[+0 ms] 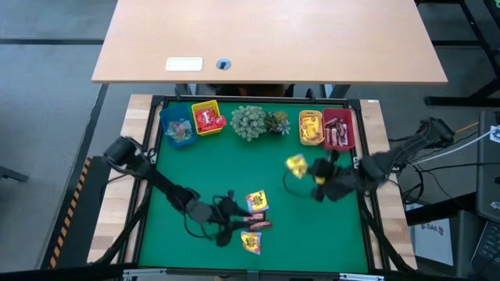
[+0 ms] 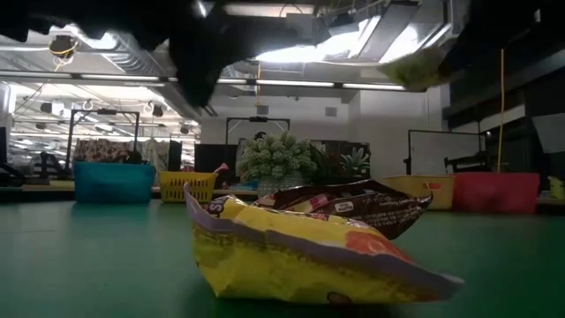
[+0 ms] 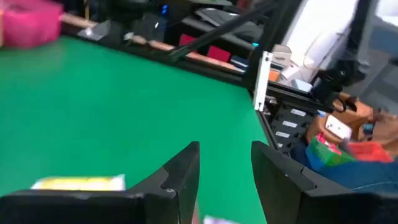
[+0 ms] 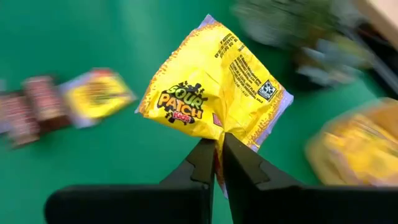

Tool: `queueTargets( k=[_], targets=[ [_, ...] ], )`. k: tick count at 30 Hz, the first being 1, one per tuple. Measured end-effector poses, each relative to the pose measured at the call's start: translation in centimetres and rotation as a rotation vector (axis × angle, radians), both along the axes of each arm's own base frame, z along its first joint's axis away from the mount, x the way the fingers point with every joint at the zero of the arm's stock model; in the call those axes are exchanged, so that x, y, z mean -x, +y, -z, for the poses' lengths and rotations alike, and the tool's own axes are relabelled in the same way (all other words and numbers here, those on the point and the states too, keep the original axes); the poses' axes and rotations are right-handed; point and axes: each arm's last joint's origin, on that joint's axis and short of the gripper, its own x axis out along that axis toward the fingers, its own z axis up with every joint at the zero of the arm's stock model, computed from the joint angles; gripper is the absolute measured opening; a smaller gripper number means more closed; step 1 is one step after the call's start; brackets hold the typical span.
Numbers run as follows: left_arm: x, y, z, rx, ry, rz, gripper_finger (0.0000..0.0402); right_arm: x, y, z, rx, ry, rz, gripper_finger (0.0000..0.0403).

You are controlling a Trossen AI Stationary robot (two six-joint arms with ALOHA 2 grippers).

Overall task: Sort candy
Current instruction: Put the yellow candy into the orange bin

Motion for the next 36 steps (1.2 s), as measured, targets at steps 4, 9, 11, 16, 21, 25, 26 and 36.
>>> queueTargets(
  k=[4,9,11,16,21,25,26,36],
  targets=[
    [-2.2,-2.3,-0.2,-0.096,-0.039,0.044,0.0131,0.1,-3.9,-0.1,0.035,0.076,0.178,0.0025],
    [-3.9,-4.6,-0.8,-0.171,-0.087,0.081,0.0131,0.0,-8.3,0.3,0.066,0.177,0.357,0.0025],
    [-4.1,-5.2,-0.9,-0.175,-0.086,0.090,0.0131,-0.1,-9.7,0.3,0.066,0.185,0.414,0.0025],
    [-3.9,-6.3,-0.8,-0.186,-0.049,0.115,0.0131,-0.2,-12.6,0.4,0.059,0.200,0.509,0.0025],
    [-3.0,-7.5,-0.2,-0.139,0.008,0.141,0.0131,-0.2,-14.6,0.8,-0.062,0.233,0.521,0.0026],
    [-2.2,-8.3,0.2,-0.120,0.053,0.161,0.0131,0.0,-15.8,1.0,-0.105,0.243,0.545,0.0026],
    [-2.0,-8.5,0.3,-0.120,0.062,0.166,0.0131,0.0,-16.1,1.0,-0.109,0.239,0.552,0.0027],
    [-0.4,-10.1,1.0,-0.150,0.126,0.268,0.0129,0.1,-16.9,1.0,-0.130,0.218,0.590,0.0138]
  ],
)
